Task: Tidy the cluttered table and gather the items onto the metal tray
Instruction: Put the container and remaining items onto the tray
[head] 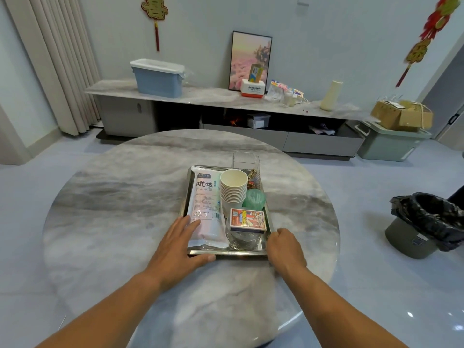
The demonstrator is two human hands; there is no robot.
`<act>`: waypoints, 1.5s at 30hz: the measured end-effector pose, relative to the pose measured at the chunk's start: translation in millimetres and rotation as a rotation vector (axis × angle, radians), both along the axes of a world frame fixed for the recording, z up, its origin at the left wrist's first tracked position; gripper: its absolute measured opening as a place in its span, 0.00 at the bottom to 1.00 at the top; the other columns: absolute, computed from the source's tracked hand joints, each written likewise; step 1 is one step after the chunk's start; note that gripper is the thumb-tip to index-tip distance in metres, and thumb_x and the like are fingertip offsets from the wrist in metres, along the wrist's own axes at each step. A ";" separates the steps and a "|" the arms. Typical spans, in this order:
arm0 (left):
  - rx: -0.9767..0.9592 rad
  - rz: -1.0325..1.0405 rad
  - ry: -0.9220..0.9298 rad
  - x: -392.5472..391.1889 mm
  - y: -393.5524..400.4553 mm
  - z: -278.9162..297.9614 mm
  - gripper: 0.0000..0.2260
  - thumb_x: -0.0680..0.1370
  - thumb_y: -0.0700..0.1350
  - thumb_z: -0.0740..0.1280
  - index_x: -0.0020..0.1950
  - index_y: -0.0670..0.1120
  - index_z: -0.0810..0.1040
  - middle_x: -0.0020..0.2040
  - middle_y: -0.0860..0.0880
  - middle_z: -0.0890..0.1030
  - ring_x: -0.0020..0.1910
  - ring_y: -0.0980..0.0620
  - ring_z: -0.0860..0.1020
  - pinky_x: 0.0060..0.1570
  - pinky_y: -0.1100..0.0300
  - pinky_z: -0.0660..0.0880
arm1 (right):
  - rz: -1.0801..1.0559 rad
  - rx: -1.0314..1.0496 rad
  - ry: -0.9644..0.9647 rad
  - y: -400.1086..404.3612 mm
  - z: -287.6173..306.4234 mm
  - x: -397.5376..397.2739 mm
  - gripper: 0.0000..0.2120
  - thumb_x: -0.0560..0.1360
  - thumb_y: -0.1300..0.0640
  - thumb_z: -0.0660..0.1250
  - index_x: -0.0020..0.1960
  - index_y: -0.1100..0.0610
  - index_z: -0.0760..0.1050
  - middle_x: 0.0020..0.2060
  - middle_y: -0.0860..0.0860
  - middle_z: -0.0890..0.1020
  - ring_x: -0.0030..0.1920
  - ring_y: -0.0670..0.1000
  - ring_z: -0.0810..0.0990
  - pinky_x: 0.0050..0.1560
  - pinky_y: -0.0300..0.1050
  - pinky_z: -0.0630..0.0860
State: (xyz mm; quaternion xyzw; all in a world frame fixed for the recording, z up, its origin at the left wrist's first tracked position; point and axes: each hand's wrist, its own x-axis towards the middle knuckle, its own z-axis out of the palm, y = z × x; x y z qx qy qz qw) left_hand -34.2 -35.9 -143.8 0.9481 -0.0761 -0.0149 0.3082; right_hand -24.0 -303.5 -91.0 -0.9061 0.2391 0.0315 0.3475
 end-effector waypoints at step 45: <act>-0.129 0.102 0.003 269.5 61.5 -10.5 0.48 0.73 0.69 0.67 0.83 0.53 0.45 0.82 0.59 0.41 0.81 0.56 0.44 0.80 0.51 0.51 | 0.277 0.161 -0.323 43.1 -54.5 255.1 0.37 0.63 0.29 0.72 0.68 0.42 0.70 0.53 0.47 0.84 0.58 0.53 0.80 0.58 0.54 0.77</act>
